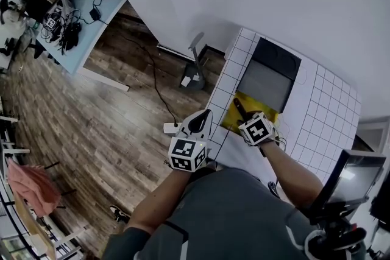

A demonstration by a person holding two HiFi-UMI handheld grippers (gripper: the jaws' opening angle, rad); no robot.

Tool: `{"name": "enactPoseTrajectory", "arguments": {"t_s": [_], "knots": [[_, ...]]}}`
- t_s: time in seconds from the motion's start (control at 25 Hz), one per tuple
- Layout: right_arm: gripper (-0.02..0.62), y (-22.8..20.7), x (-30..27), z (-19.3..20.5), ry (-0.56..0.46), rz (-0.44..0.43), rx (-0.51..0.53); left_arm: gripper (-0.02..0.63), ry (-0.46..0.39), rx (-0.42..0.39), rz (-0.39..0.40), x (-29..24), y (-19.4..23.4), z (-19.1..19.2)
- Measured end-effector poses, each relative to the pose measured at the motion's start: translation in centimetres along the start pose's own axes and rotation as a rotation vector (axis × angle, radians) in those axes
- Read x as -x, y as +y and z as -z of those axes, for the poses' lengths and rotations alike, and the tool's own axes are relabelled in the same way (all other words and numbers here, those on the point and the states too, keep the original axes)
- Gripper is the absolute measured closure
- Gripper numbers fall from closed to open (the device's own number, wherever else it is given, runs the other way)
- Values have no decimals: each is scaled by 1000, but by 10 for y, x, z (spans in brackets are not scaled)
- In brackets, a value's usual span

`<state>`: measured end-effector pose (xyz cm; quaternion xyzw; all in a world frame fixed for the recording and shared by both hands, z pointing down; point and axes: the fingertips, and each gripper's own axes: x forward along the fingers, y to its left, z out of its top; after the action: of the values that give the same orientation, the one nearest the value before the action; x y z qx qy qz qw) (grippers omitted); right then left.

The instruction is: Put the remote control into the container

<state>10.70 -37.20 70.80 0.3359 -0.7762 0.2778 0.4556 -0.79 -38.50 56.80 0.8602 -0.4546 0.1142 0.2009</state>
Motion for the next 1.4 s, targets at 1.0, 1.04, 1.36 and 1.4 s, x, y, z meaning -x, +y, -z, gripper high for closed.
{"name": "enactPoseTrajectory", "arguments": {"t_s": [1.0,1.04,1.36,1.4], "knots": [[394,-33,0,-2,44,116,-2,595,-63,1,-1,29,0,-16],[388,-33,0,-3,44,115,-3,595,-65,-1,-5,31,1,-16],[364,-32,16,-3,-2,124,-30,595,-89,-14,-29,55,3,-20],[364,-30,22,-6,-26,127,-32,595,-96,-18,-35,57,3,-22]]}}
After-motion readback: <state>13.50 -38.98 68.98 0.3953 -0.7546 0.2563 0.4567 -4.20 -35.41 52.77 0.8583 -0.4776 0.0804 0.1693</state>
